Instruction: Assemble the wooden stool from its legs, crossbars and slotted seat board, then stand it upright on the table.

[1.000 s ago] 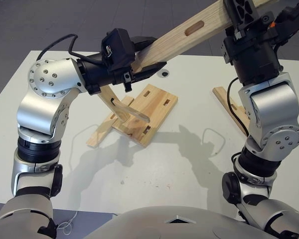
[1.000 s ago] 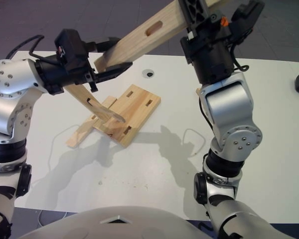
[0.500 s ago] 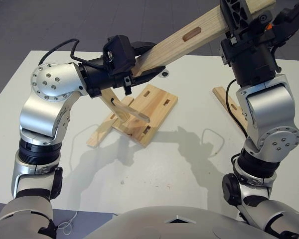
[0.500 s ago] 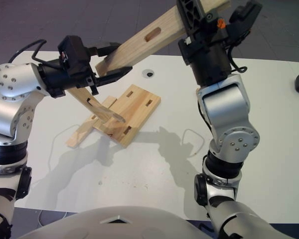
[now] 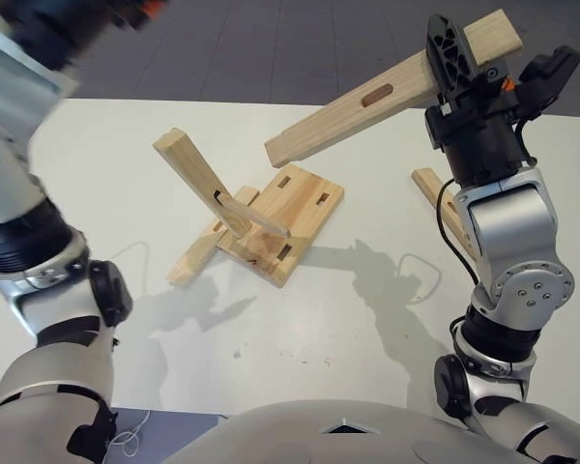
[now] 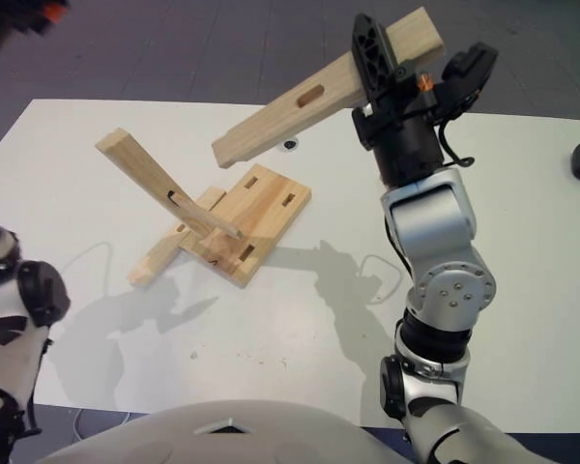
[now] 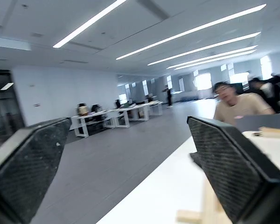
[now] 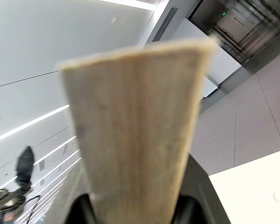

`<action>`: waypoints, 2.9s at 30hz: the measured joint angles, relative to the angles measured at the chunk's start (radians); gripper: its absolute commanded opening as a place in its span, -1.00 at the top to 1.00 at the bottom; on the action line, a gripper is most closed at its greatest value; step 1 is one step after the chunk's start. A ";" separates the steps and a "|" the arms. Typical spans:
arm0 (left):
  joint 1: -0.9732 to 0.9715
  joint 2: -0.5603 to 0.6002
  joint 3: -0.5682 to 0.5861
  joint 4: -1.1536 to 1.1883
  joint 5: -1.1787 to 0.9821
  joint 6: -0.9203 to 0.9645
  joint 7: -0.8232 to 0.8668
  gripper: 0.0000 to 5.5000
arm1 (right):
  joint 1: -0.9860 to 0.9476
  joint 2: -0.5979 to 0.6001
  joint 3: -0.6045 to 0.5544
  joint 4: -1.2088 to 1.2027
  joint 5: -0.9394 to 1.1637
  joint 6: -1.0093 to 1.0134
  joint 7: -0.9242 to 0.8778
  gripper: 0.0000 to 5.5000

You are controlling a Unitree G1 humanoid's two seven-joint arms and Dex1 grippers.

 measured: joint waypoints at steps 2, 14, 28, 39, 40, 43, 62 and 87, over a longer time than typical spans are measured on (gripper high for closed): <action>0.084 0.022 -0.054 0.063 0.153 -0.072 0.029 -0.96 | 0.030 -0.015 0.001 -0.021 0.093 0.022 0.029 0.62; 0.447 -0.041 -0.277 0.145 0.584 -0.286 0.111 -0.96 | 0.085 -0.215 0.227 -0.081 -0.144 0.231 0.241 0.62; 0.540 -0.142 -0.367 0.005 0.601 -0.231 0.079 -0.96 | 0.022 -0.406 0.113 -0.003 -0.561 0.220 0.471 0.62; 0.371 -0.210 -0.115 -0.131 0.337 -0.142 0.107 -0.96 | 0.243 -0.553 -0.033 0.019 -0.583 0.292 0.672 0.62; 0.350 -0.211 -0.093 -0.158 0.273 -0.120 0.100 -0.96 | 0.239 -0.553 -0.034 0.034 -0.606 0.285 0.668 0.62; 0.340 -0.190 -0.027 -0.263 -0.003 0.010 0.034 -0.96 | 0.206 -0.530 -0.028 0.091 -0.682 0.261 0.653 0.62; 0.480 -0.075 -0.280 -0.288 0.111 -0.050 -0.187 -0.34 | 0.060 -0.150 0.052 0.337 -0.960 -0.034 0.587 0.62; 0.531 -0.081 -0.306 -0.296 0.188 -0.128 -0.177 0.24 | 0.038 -0.007 0.174 0.429 -1.170 -0.181 0.670 0.62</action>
